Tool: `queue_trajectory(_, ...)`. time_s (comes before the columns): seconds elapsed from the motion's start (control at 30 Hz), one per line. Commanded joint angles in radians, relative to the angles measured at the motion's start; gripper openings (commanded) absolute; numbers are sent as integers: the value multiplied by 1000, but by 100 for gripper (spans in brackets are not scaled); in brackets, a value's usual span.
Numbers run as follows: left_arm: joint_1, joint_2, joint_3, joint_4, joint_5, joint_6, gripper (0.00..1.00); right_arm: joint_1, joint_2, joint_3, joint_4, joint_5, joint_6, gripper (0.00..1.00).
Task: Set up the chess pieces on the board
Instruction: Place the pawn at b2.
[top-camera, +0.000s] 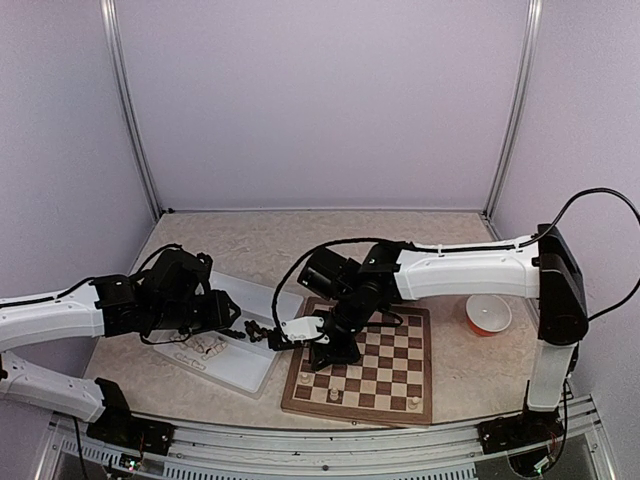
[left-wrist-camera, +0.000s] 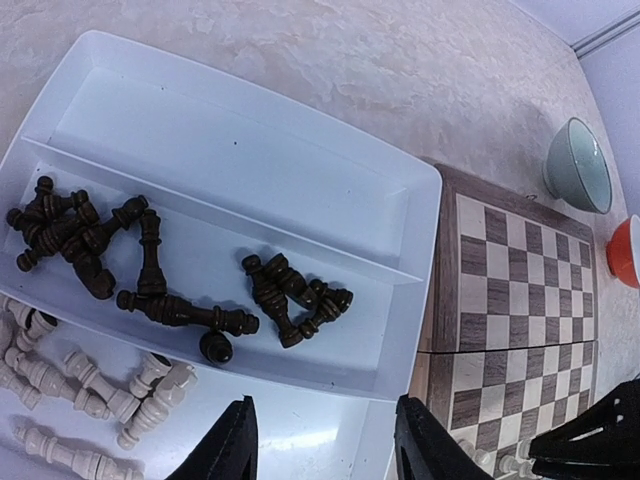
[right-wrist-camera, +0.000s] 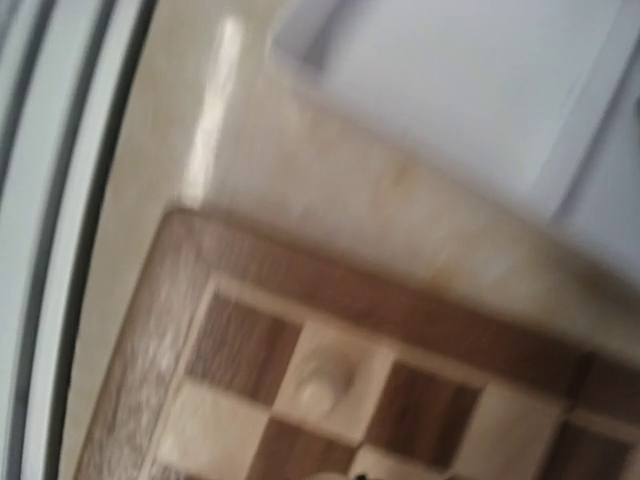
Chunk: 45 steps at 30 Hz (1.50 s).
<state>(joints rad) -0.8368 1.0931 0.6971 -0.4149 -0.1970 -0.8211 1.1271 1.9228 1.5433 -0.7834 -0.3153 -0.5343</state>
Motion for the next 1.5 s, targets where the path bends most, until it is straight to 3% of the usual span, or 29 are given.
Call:
queue_trajectory(0.0,7,2,29,-1,-17,16,48,-7,-9,-45,15,-8,-13,6)
queue_trajectory(0.77,8,10,16,-4,-29,17,51,-7,69,-112,65,-19,-22,11)
queue_trajectory(1.1,8,12,18,-8,-20,17,51,-13,36,-91,53,-15,-17,35)
queue_trajectory(1.3,6,0,9,-64,12,-7,50,-75,-13,-11,8,-80,-6,38)
queue_trajectory(1.47,-28,-3,0,-138,6,-72,49,-150,-66,-55,55,-86,-15,39)
